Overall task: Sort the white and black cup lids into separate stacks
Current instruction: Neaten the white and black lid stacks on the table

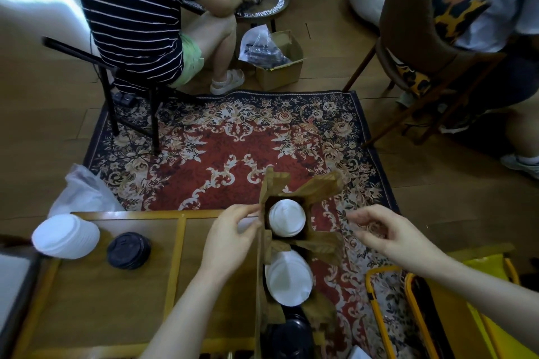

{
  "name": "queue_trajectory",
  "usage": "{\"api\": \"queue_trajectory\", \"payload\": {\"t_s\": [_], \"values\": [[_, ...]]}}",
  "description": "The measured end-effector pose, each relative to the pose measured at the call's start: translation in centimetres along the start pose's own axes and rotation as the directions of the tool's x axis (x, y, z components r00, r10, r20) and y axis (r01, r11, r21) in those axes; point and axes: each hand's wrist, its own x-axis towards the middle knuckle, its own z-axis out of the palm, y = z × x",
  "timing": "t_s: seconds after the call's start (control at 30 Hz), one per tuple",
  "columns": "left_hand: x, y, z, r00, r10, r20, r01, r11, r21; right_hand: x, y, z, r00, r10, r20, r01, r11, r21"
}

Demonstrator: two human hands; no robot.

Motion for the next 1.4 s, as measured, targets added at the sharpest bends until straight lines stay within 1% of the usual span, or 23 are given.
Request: {"api": "queue_trajectory", "payload": {"t_s": [0.1,0.17,0.3,0.43,0.57,0.67,0.8,0.93,1.0,1.13,1.23,1.3,1.4], "values": [[-2.3,0.4,-1.9,0.994,0.106,-0.024,-0.101,0.982,0.161,-3.6,-1.7,-0.9,0.992,-0.12,-0.024,0.114,0.978,-0.176],[-3.9,0.3,-3.3,0.988,0.145,-0.047,-0.131,0.966,0.222,-5.7,-3.5,-1.3,0.98,-0.182,-0.08,0.158,0.958,-0.239],[-7.1,-0.6,-6.5,0.986,0.15,-0.077,-0.121,0.948,0.296,-9.4,-8.2,-0.5,0.909,-0.367,-0.199,0.268,0.879,-0.395],[-9.0,-2.1,-10.3,0.983,0.145,-0.109,-0.106,0.947,0.304,-11.2,-12.9,2.0,0.865,-0.463,-0.196,0.327,0.815,-0.479],[-9.8,-3.6,-14.8,0.982,0.152,-0.116,-0.107,0.94,0.323,-11.2,-17.1,5.5,0.86,-0.484,-0.161,0.348,0.788,-0.508],[-10.2,-5.4,-18.4,0.978,0.174,-0.112,-0.13,0.939,0.32,-10.4,-20.0,8.8,0.866,-0.473,-0.162,0.347,0.801,-0.488],[-10.3,-8.6,-23.1,0.984,0.135,-0.116,-0.085,0.931,0.356,-8.8,-23.7,13.2,0.877,-0.432,-0.213,0.306,0.841,-0.446],[-9.7,-11.3,-26.9,0.99,0.095,-0.1,-0.048,0.917,0.396,-7.8,-26.4,17.0,0.859,-0.423,-0.289,0.272,0.855,-0.441],[-9.0,-12.9,-28.1,0.992,0.099,-0.084,-0.057,0.914,0.402,-7.5,-27.3,18.7,0.853,-0.414,-0.318,0.26,0.865,-0.429],[-7.4,-15.9,-29.0,0.992,0.108,-0.073,-0.071,0.918,0.39,-6.4,-27.5,22.1,0.856,-0.409,-0.317,0.261,0.87,-0.418],[-6.3,-18.4,-28.3,0.99,0.104,-0.098,-0.067,0.944,0.323,-5.2,-26.7,24.6,0.862,-0.41,-0.297,0.259,0.862,-0.436],[-6.0,-19.9,-27.4,0.988,0.088,-0.127,-0.05,0.96,0.275,-4.5,-26.1,26.2,0.863,-0.428,-0.267,0.28,0.847,-0.452],[-5.8,-22.2,-25.9,0.985,0.044,-0.168,0.0,0.968,0.25,-3.1,-24.4,28.8,0.859,-0.465,-0.215,0.323,0.817,-0.478]]}}
